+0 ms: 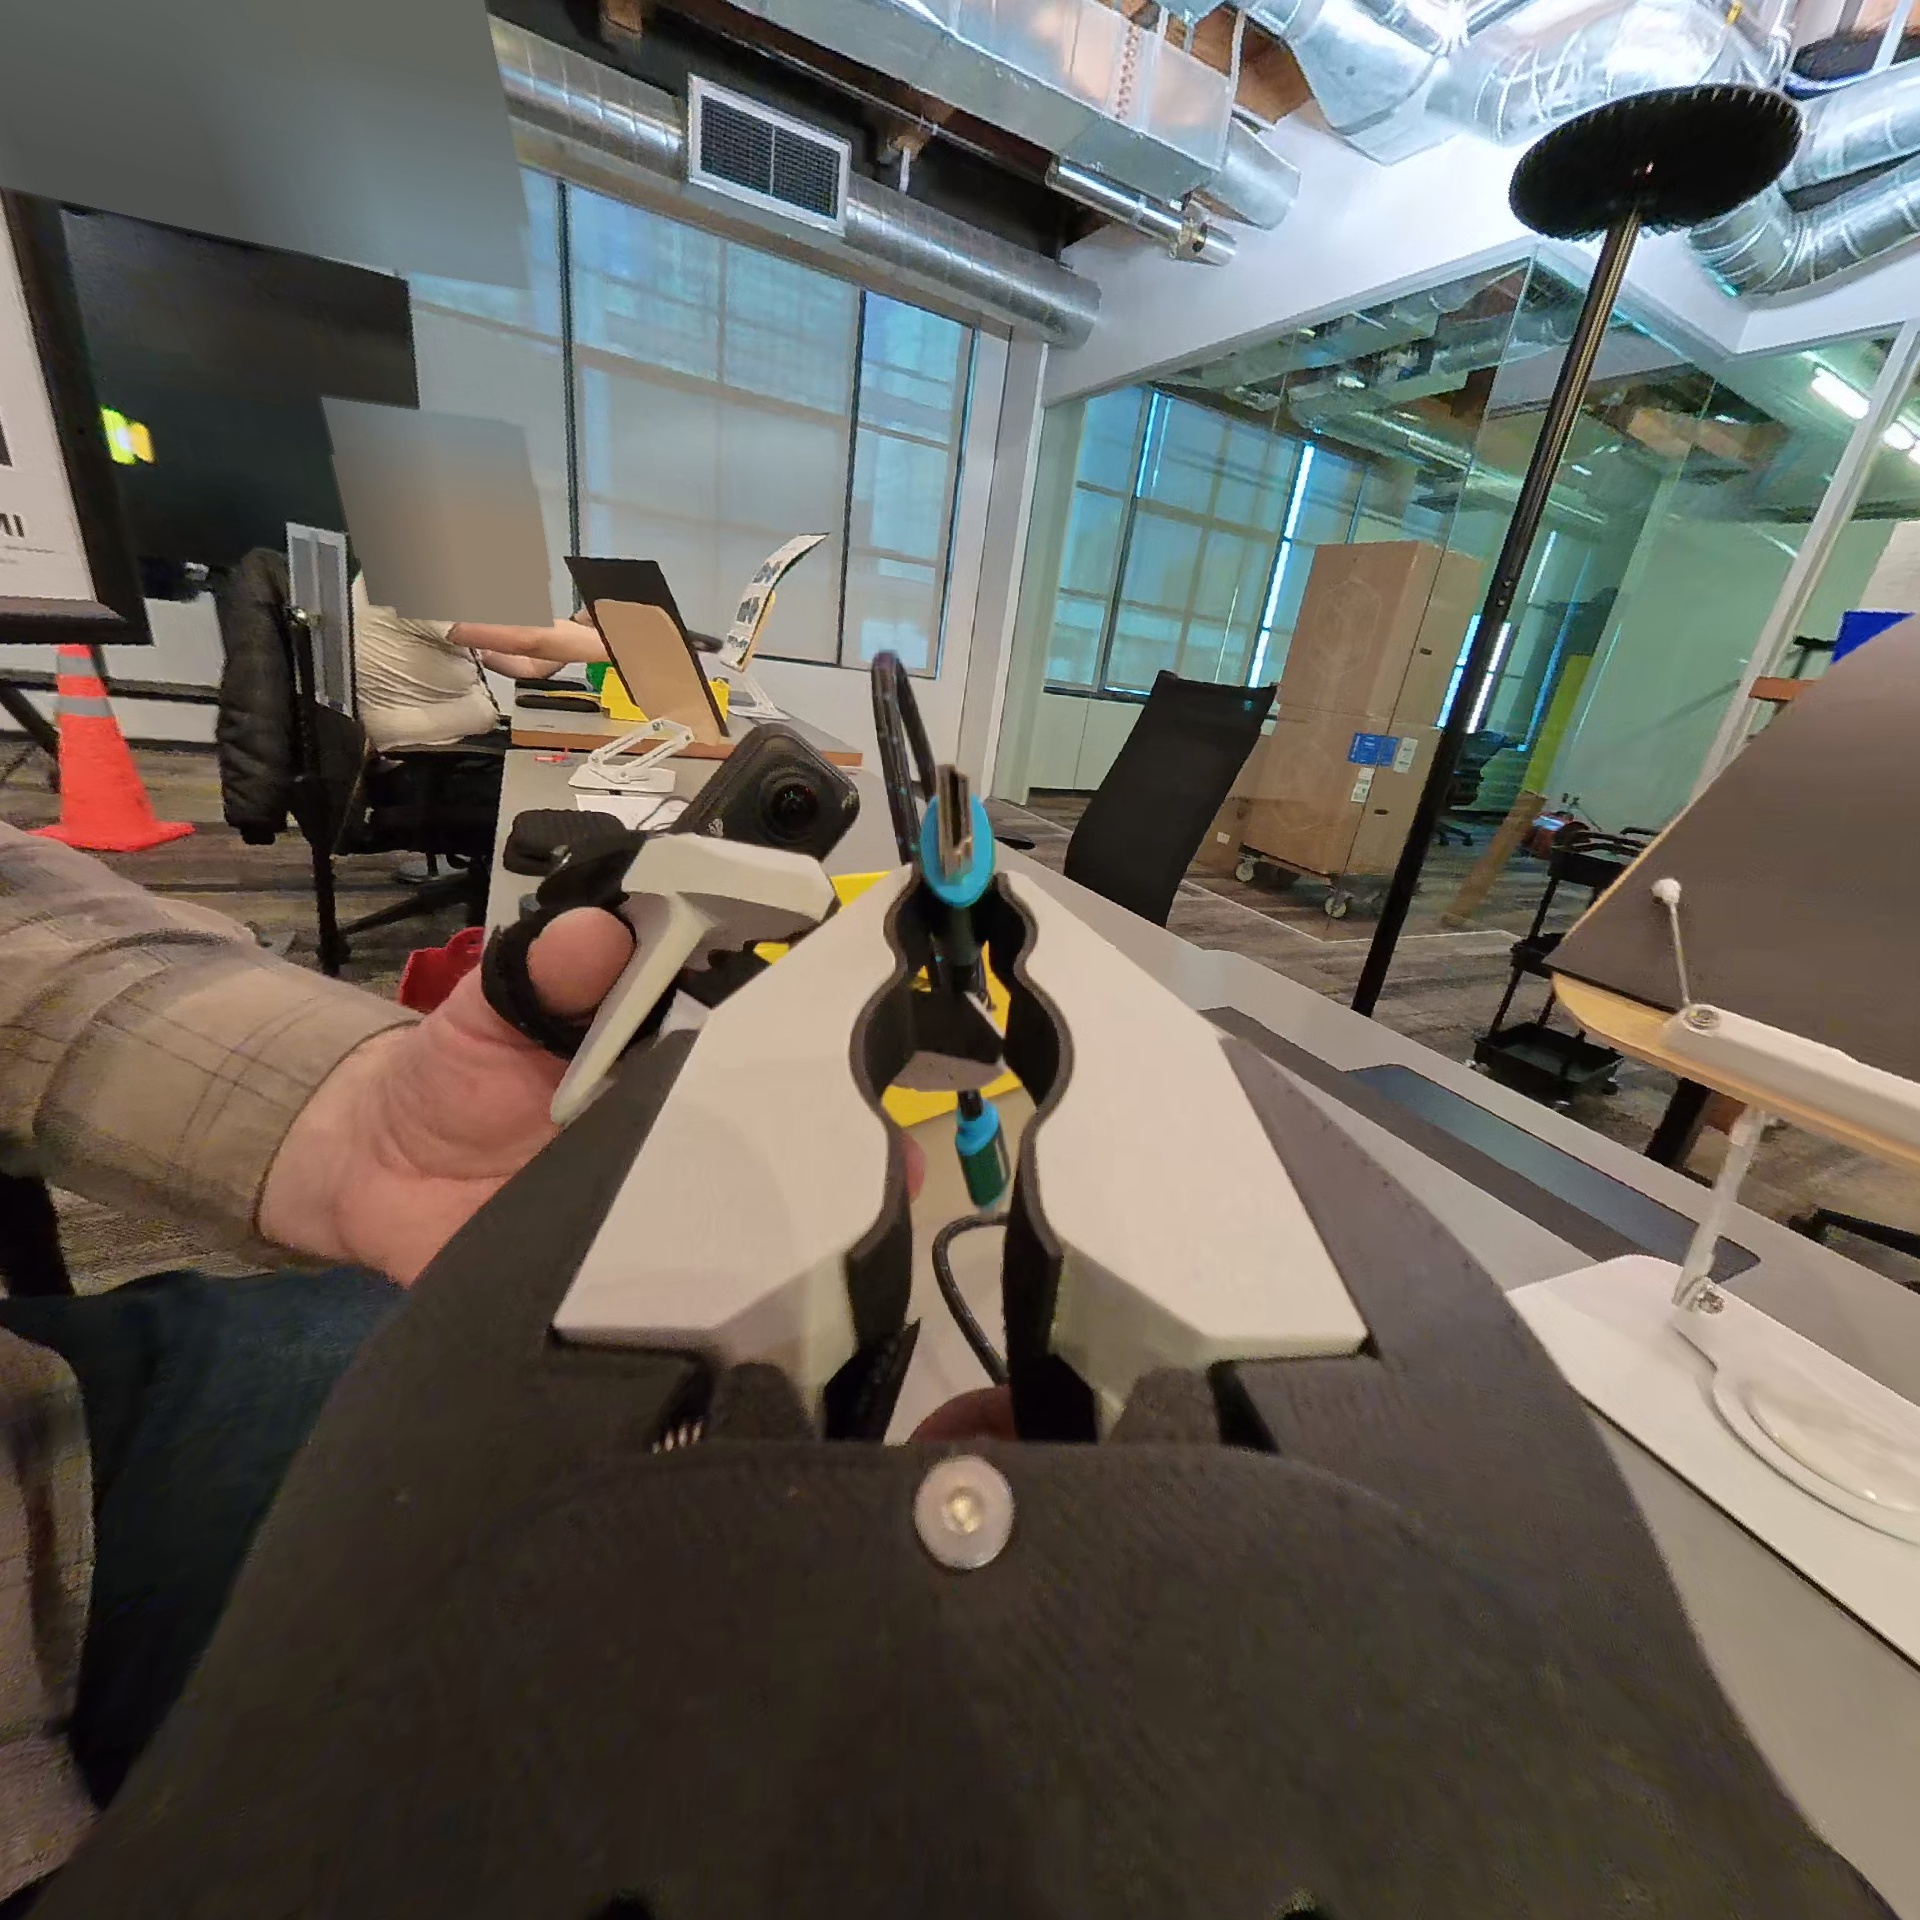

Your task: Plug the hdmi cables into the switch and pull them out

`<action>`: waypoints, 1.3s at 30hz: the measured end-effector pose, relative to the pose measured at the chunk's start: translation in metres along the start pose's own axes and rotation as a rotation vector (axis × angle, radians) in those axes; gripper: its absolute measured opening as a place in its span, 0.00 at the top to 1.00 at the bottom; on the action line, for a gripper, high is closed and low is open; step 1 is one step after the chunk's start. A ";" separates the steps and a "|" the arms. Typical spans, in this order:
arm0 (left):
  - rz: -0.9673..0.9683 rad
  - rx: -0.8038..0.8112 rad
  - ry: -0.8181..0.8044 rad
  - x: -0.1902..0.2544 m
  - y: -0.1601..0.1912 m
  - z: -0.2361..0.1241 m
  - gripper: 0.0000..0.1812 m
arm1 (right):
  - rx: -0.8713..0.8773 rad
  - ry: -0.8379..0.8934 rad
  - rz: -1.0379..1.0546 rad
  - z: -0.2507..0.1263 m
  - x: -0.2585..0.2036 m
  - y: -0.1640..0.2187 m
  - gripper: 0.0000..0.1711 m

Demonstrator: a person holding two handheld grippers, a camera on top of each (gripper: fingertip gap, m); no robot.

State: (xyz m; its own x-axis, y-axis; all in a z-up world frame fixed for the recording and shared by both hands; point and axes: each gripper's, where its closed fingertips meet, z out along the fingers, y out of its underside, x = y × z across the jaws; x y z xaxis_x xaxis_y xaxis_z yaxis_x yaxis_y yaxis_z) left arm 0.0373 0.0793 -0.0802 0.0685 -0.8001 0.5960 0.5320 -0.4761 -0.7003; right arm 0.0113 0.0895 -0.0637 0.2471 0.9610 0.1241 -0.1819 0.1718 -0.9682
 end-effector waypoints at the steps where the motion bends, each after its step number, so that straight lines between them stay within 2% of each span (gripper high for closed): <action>1: 0.004 0.007 0.000 0.000 -0.002 0.000 0.79 | 0.004 -0.012 0.014 0.000 0.000 0.000 0.95; 12: 0.126 0.047 -0.060 0.003 -0.027 -0.006 0.88 | -0.054 -0.098 0.008 -0.002 -0.010 0.015 0.95; 26: 0.252 -0.064 -0.165 -0.007 -0.015 -0.005 0.96 | -0.113 -0.076 -0.052 0.000 -0.007 0.025 0.95; 35: 0.335 -0.088 -0.195 -0.009 -0.016 -0.006 0.97 | -0.146 -0.030 -0.057 0.001 0.002 0.030 0.91; 39: 0.432 -0.122 -0.211 -0.008 -0.020 -0.009 0.97 | -0.150 -0.016 -0.034 -0.002 0.009 0.030 0.85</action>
State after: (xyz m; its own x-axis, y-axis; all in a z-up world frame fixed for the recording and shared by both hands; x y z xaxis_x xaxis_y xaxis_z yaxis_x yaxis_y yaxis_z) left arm 0.0187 0.0924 -0.0745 0.4369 -0.8485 0.2987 0.3157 -0.1663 -0.9342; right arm 0.0095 0.1025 -0.0923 0.2349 0.9588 0.1596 -0.0287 0.1709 -0.9849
